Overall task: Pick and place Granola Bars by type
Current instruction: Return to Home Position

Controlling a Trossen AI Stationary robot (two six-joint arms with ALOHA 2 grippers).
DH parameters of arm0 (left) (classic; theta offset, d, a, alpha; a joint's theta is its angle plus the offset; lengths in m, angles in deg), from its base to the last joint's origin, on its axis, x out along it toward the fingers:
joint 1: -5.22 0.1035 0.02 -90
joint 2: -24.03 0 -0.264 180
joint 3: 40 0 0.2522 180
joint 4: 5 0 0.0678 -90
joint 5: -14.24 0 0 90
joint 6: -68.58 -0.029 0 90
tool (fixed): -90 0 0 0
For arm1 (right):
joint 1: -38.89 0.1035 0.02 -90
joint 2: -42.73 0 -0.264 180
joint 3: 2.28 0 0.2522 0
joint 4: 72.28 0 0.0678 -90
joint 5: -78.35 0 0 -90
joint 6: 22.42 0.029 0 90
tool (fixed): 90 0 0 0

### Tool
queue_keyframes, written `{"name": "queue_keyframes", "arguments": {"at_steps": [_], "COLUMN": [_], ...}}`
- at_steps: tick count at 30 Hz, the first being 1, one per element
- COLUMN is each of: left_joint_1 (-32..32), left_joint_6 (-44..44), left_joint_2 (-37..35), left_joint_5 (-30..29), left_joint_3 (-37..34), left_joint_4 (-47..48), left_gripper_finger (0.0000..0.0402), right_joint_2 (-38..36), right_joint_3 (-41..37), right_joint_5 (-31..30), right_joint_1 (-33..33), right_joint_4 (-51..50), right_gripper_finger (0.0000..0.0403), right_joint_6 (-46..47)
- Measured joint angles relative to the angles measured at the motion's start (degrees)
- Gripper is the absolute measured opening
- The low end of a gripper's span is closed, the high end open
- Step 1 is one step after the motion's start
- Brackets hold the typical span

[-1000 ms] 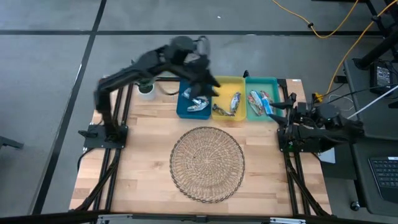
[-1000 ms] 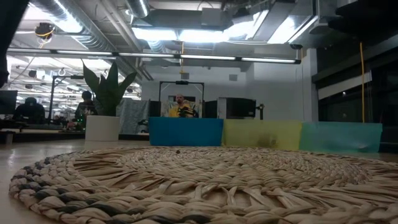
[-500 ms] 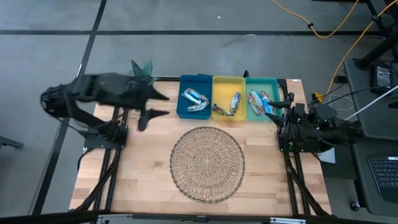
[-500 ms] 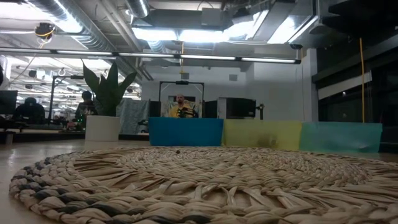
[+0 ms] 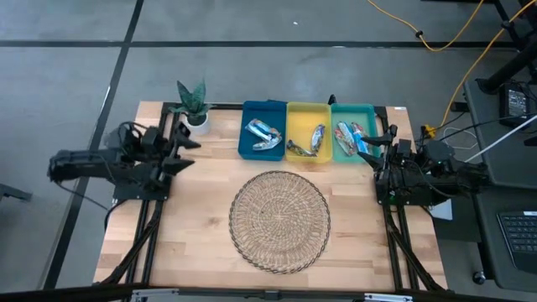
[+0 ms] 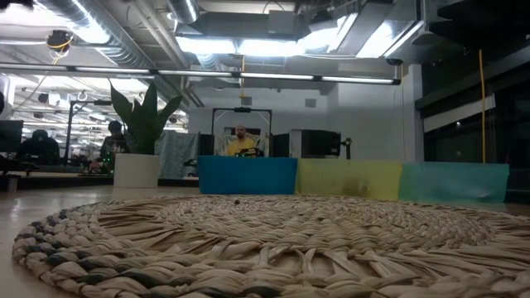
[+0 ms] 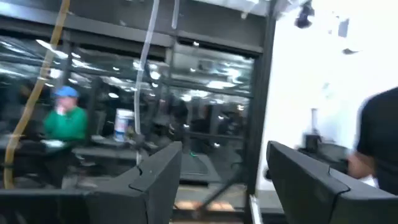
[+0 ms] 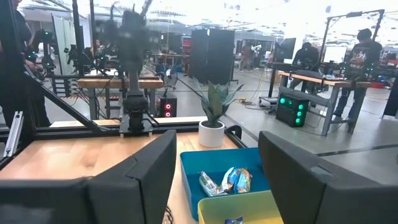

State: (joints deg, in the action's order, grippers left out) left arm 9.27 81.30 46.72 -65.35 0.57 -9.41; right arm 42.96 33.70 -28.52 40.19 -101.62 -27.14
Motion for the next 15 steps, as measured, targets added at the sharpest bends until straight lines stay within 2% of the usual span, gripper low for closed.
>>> {"name": "queue_keyframes", "arguments": {"at_steps": [4, 11, 15], "left_joint_1": [3.71, 5.22, 3.52], "left_joint_6": [2.81, -3.47, -4.98], "left_joint_2": [-7.0, -15.03, -17.67], "left_joint_5": [2.11, 1.32, 1.17], "left_joint_3": [-9.63, -21.58, -26.04], "left_joint_4": [-2.7, -4.23, -4.94], "left_gripper_finger": [0.0226, 0.0226, 0.0226], "right_joint_2": [0.0, 0.0, 0.01], "right_joint_3": [0.0, 0.0, 0.0], "right_joint_5": [-0.01, -0.2, -0.65], "right_joint_1": [0.0, 0.0, 0.0], "right_joint_4": [-0.02, -1.48, -4.07], "right_gripper_finger": [0.0229, 0.0229, 0.0229], "right_joint_6": [0.14, 4.28, 7.51]}}
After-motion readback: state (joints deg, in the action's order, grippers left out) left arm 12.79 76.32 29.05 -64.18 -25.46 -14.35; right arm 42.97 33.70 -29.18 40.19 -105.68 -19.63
